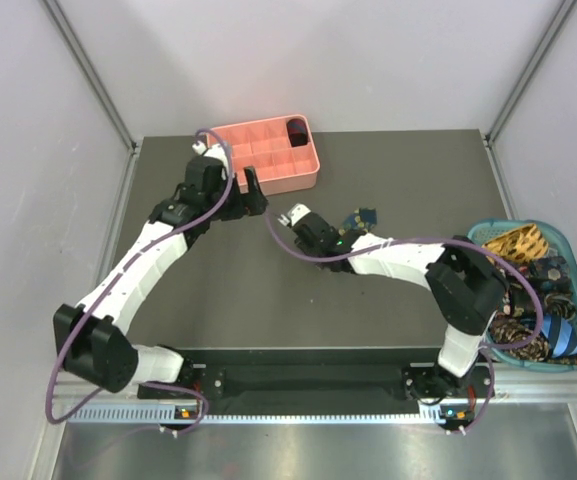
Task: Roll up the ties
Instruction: Roll the tie
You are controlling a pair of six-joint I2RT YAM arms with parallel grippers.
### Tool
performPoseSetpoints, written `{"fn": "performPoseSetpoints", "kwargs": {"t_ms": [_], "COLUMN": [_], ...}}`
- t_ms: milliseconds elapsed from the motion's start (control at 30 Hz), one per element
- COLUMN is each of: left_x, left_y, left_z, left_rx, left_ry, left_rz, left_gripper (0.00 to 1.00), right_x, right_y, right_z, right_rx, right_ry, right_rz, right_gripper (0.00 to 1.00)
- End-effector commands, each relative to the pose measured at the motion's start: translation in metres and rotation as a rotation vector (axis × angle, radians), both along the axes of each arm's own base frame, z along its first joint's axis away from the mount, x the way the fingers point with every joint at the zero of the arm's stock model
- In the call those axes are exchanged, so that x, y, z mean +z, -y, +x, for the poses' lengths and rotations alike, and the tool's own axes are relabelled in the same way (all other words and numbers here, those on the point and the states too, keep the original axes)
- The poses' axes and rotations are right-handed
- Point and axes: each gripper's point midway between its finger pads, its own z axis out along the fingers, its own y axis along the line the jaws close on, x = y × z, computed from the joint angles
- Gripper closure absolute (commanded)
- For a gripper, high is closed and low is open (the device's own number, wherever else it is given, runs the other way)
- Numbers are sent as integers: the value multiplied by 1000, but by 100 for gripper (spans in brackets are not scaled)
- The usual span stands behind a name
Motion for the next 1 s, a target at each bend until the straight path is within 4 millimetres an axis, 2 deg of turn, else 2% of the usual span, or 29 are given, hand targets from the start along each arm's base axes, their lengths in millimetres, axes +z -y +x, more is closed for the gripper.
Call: {"fn": "performPoseSetpoints", "kwargs": {"t_ms": [0,67,133,167,267,367,400,467,500,567,600,667,700,767,800,867,900,967], "left_x": [18,17,11,15,3,-15,-22,-28,-31,-35,-44,-47,-57,-55,-63,-64,-73,-72], "left_y": [-18,-22,-23,-18,-4,6,14,21,29,37,42,56,67,81,94,106,113,123], "left_z": [3,-1,-9,-8,-15,-16,-15,-14,-14,-13,-12,-12,-15,-10,-14,-12,-15,-14], "left_rx": [102,121,116,87,0,-56,-92,-114,-145,-175,-191,-237,-272,-329,-371,-438,-481,-524], "left_ry": [96,118,131,159,150,110,100,99,111,123,112,136,124,180,184,241,250,283], "left_rz": [-53,-70,-83,-108,-132,-133,-143,-139,-139,-132,-117,-79,-58,-28,-10,31,57,52], "left_gripper": [1,1,1,1,1,1,1,1,1,1,1,1,1,1,1,1,1,1], "right_x": [-20,-20,-26,-24,-29,-33,-32,-37,-37,-42,-44,-48,-48,-49,-49,-51,-49,-53], "right_y": [-3,2,4,3,15,17,24,25,32,33,39,39,39,36,38,41,39,41], "right_z": [-19,-14,-20,-19,-16,-20,-12,-20,-16,-21,-19,-23,-18,-20,-18,-15,-17,-16], "right_rx": [13,-6,-2,2,-21,-19,-48,-40,-71,-62,-83,-79,-80,-66,-80,-85,-79,-92], "right_ry": [-170,-187,-247,-250,-321,-396,-403,-471,-483,-522,-531,-580,-576,-611,-623,-651,-678,-712], "right_rz": [169,229,285,318,406,504,548,620,656,711,734,769,787,829,854,899,934,973], "right_gripper": [71,71,71,71,71,71,71,71,71,71,71,71,71,71,71,72,72,72]}}
